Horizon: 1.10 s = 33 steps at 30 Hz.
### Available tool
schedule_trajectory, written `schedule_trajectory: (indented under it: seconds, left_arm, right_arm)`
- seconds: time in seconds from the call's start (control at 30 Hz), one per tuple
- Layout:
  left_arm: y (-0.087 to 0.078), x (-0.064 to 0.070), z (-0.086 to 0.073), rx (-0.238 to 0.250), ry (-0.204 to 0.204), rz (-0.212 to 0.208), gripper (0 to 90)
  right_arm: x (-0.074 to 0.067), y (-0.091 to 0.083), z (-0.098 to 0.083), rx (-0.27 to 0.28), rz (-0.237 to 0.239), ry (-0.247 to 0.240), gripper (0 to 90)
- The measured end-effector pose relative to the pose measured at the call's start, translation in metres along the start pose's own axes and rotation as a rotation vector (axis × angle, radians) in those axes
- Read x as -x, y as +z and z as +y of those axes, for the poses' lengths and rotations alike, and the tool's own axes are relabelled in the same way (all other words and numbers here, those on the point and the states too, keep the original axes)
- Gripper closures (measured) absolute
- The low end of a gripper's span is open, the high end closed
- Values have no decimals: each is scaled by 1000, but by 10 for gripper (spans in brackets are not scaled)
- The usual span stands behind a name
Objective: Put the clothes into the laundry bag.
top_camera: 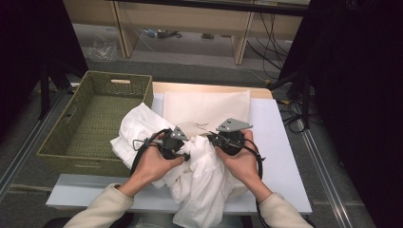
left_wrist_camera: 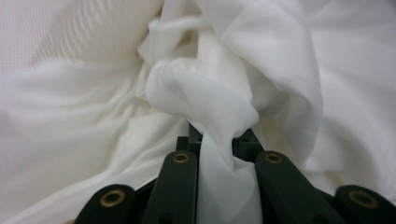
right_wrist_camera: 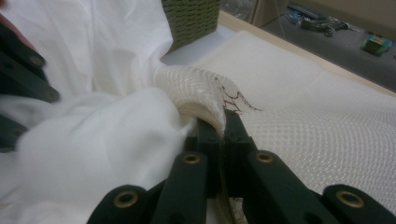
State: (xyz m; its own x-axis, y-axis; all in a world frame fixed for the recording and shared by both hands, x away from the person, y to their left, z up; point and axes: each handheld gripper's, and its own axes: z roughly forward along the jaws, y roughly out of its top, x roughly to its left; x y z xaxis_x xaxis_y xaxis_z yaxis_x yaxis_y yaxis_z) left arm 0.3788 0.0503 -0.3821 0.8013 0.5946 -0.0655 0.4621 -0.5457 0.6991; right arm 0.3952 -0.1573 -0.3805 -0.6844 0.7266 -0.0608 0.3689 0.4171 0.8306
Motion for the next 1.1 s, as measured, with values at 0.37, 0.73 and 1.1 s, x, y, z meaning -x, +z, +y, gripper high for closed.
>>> schedule_trajectory:
  seconds: [0.37,0.73,1.1]
  left_arm:
    - [20,19,30,75,34,33,822]
    - [43,1,17,70,33,100,405]
    - [6,3,-4,35,86,80,216]
  right_arm:
    - [4,-5,1,24,-21,10,893]
    - [3,-2,0,5,9,15,891]
    - [2,-5,2,1,-5,29,890]
